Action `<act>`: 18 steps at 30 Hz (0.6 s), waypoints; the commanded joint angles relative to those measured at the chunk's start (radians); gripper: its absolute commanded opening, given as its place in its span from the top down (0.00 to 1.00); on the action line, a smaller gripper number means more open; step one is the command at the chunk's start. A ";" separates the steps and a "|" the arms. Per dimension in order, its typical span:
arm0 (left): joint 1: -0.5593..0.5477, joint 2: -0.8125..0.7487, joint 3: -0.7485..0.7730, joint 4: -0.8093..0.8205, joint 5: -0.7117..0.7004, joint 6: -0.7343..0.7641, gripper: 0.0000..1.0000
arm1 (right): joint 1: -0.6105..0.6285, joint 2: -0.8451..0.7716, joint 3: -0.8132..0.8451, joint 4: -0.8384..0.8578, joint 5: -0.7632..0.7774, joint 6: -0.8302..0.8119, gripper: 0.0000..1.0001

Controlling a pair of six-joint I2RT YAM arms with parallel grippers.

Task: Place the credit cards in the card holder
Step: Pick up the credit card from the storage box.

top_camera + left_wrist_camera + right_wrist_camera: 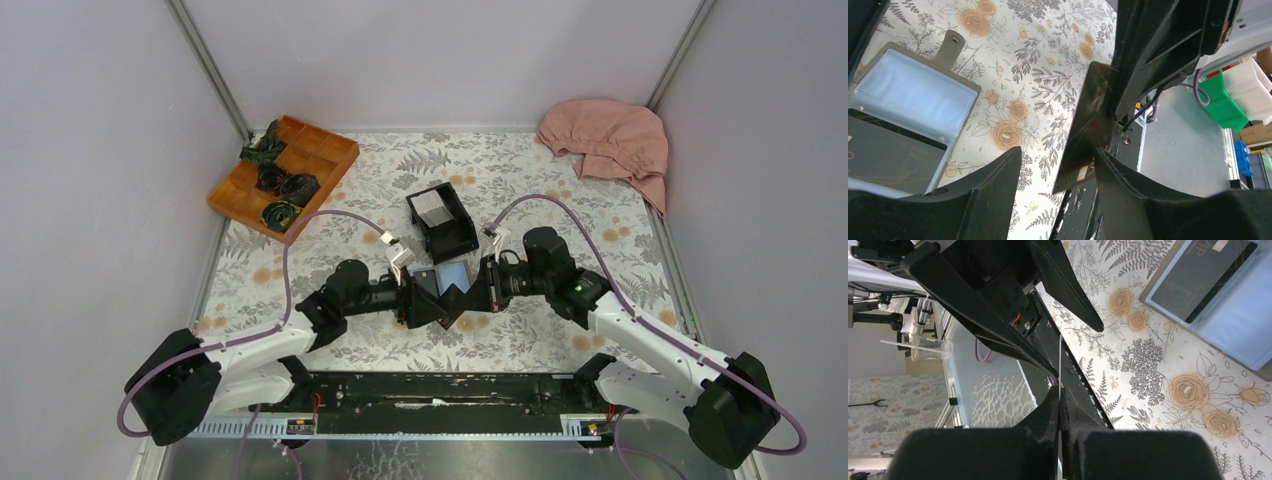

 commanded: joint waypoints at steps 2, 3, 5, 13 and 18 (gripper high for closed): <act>0.015 0.010 0.037 0.108 0.089 0.007 0.44 | 0.006 0.020 -0.025 0.079 -0.077 0.035 1.00; 0.021 0.010 0.036 0.114 0.096 0.004 0.47 | 0.006 0.024 -0.031 0.089 -0.084 0.040 1.00; 0.029 0.007 0.032 0.133 0.111 -0.006 0.51 | 0.006 0.034 -0.045 0.117 -0.103 0.055 1.00; 0.044 0.066 0.036 0.196 0.216 -0.046 0.68 | 0.006 0.059 -0.061 0.188 -0.147 0.092 1.00; 0.045 0.092 0.034 0.200 0.215 -0.053 0.49 | 0.006 0.063 -0.057 0.204 -0.163 0.105 1.00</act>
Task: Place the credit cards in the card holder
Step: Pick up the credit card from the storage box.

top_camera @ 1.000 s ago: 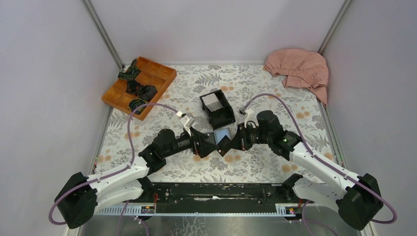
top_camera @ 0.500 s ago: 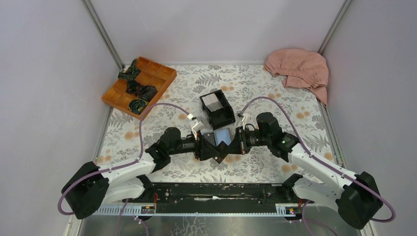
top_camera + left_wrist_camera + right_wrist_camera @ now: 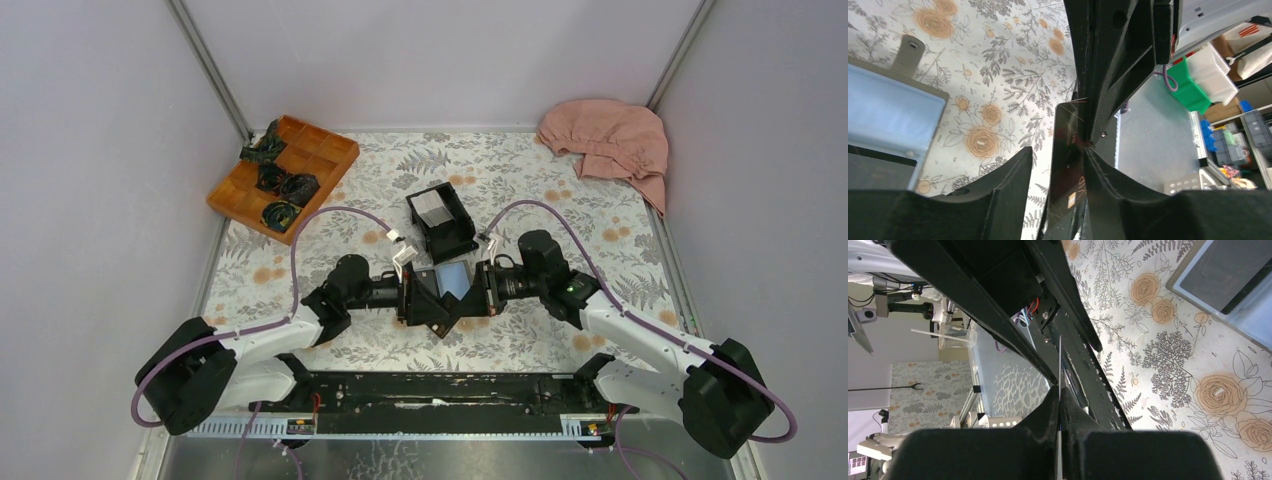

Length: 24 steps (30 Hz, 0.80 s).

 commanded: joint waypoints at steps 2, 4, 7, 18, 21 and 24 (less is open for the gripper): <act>0.009 0.000 0.017 0.080 0.041 -0.015 0.51 | 0.006 -0.002 0.006 0.075 -0.055 0.029 1.00; 0.011 0.002 0.019 0.089 0.055 -0.019 0.68 | 0.006 0.004 0.005 0.079 -0.061 0.031 1.00; 0.015 0.008 0.020 0.098 0.061 -0.024 0.98 | 0.006 0.008 0.007 0.083 -0.060 0.031 1.00; 0.051 -0.046 -0.026 0.081 -0.087 -0.028 1.00 | 0.006 -0.021 0.033 0.002 0.062 -0.027 0.58; 0.065 -0.105 -0.052 0.019 -0.252 -0.023 1.00 | 0.006 -0.037 0.043 -0.020 0.174 -0.047 0.53; 0.064 -0.152 -0.065 -0.033 -0.411 -0.034 1.00 | 0.006 -0.015 0.067 -0.030 0.289 -0.064 0.52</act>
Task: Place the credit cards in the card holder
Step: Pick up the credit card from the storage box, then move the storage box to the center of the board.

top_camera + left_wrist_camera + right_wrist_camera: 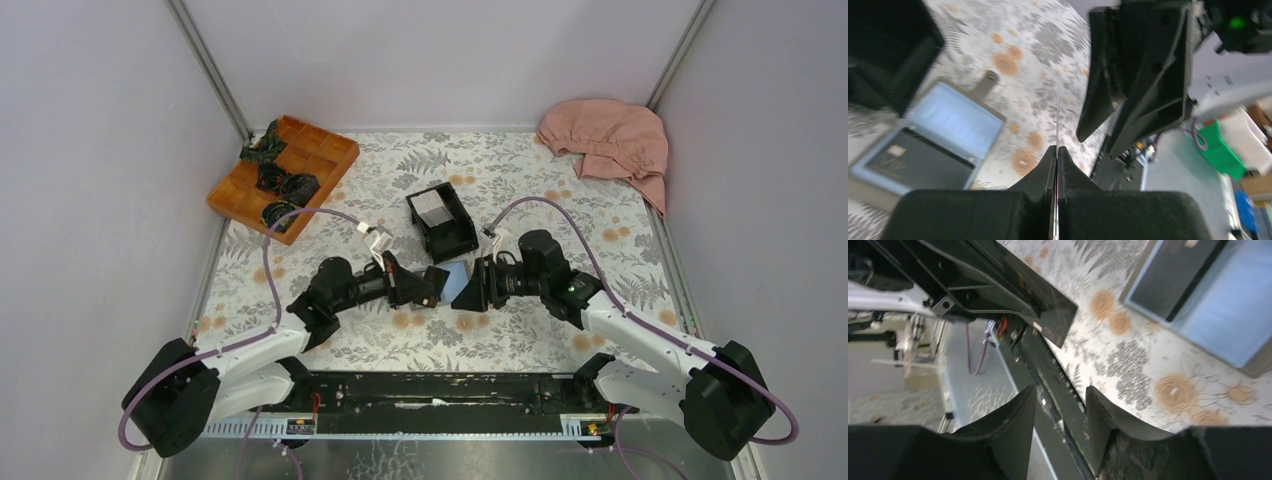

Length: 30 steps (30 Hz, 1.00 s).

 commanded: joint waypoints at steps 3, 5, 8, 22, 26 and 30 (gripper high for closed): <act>0.008 -0.076 -0.036 -0.072 -0.375 -0.024 1.00 | 0.005 0.063 0.101 0.001 0.268 -0.054 0.56; 0.008 -0.077 -0.052 -0.067 -0.452 -0.065 1.00 | 0.011 0.126 0.134 0.016 0.326 -0.076 0.67; 0.006 -0.066 -0.090 -0.024 -0.549 -0.160 1.00 | 0.021 0.253 0.202 0.039 0.371 -0.109 0.86; -0.012 0.096 -0.146 0.171 -0.694 -0.315 1.00 | 0.057 0.749 0.539 0.033 0.423 -0.174 1.00; -0.012 0.118 -0.139 0.193 -0.692 -0.316 1.00 | 0.055 0.834 0.607 0.013 0.442 -0.182 1.00; -0.012 0.147 -0.117 0.210 -0.665 -0.304 1.00 | 0.042 0.885 0.658 0.005 0.483 -0.200 1.00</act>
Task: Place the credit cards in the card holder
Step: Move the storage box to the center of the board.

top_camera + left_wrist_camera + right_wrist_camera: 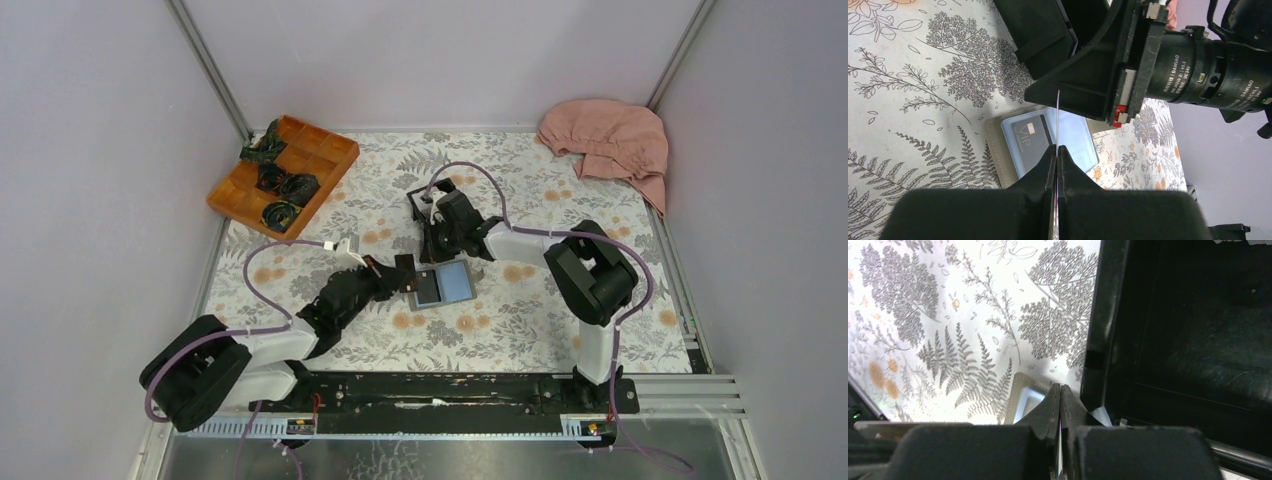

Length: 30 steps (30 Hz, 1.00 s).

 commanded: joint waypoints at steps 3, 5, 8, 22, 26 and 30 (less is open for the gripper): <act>-0.005 0.058 0.050 0.113 0.010 0.014 1.00 | -0.029 0.061 0.113 0.000 0.080 -0.047 1.00; -0.005 0.089 0.061 0.127 0.017 0.017 1.00 | -0.042 0.082 0.144 -0.006 0.085 -0.059 1.00; -0.007 0.145 0.075 0.165 0.039 0.011 1.00 | -0.060 0.121 0.197 -0.022 0.102 -0.081 1.00; -0.080 0.252 0.092 0.225 -0.038 -0.040 1.00 | -0.101 0.276 0.453 -0.101 0.135 -0.132 1.00; -0.116 0.245 0.090 0.213 -0.099 -0.044 1.00 | -0.064 0.339 0.601 -0.174 0.218 -0.158 1.00; -0.132 0.245 0.081 0.212 -0.127 -0.047 1.00 | -0.033 0.434 0.753 -0.270 0.338 -0.200 1.00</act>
